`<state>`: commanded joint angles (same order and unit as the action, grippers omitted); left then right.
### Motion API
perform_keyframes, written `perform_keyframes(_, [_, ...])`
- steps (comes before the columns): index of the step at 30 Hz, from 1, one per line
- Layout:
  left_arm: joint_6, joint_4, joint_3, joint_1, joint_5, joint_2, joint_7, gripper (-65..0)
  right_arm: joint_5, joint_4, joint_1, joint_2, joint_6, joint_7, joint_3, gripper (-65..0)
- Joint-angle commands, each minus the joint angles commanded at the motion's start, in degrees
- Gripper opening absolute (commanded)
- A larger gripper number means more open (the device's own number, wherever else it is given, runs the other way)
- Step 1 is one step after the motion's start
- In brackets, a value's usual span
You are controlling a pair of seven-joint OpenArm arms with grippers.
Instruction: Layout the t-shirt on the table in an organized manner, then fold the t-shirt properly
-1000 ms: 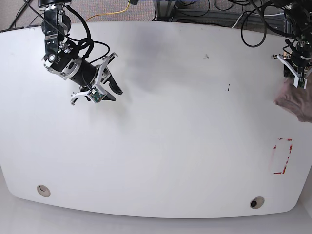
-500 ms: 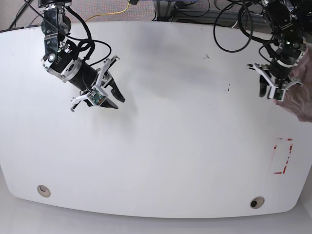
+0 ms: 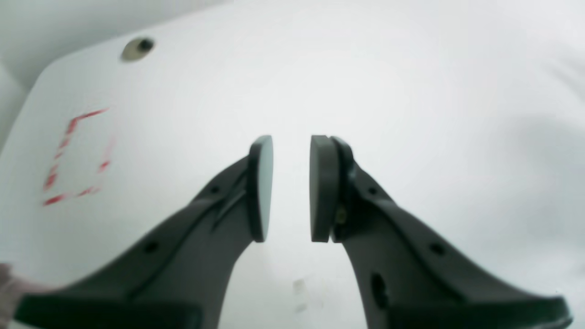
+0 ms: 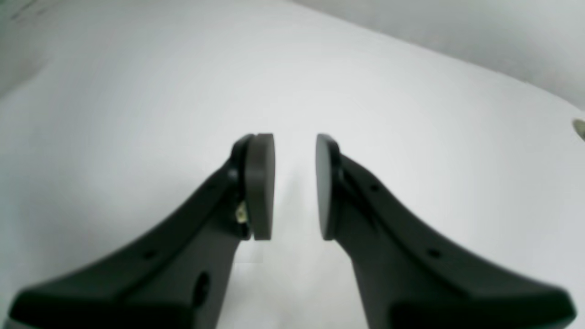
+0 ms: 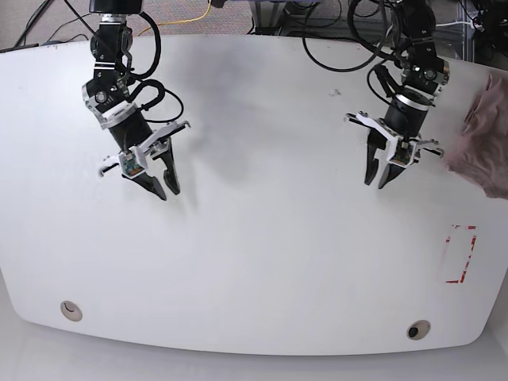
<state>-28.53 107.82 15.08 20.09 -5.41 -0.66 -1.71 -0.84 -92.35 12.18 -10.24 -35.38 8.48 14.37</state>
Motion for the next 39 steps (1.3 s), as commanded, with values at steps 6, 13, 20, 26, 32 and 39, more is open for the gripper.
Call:
perform_keyframes(6, [-0.1, 0.9, -1.9, 8.2, 0.4, 0.4, 0.1, -52.1, -2.9, 0.7, 9.9, -0.4, 0.0, 2.8, 2.4, -50.4])
perform_keyframes(13, [-3.1, 5.8, -1.7, 18.5, 0.4, 1.2, -0.2, -52.2, -6.9, -3.5, 23.1, -2.1, 0.0, 3.9, 3.6, -50.4])
perform_keyframes(20, [-3.1, 7.9, -1.7, 34.5, 0.5, 1.1, 0.6, -52.2, -11.1, -9.4, 38.5, -2.4, -0.35, 3.9, 5.2, -50.4])
perform_keyframes(26, [-3.1, 7.7, -0.8, 44.0, 0.8, 1.1, 1.0, -52.2, -14.5, -10.2, 48.5, -2.4, -0.35, 3.9, 5.4, -50.4])
perform_keyframes(32, [-3.2, 6.0, 2.6, 47.6, 4.1, 1.5, 0.9, -52.4, -14.9, -8.4, 54.2, -2.1, -0.35, 3.9, 3.3, -50.4])
perform_keyframes(39, [-3.2, 2.7, 4.7, 49.3, 4.7, 1.6, 0.6, -52.4, -14.9, -1.9, 55.4, -2.1, -0.35, 3.9, 1.6, -50.4])
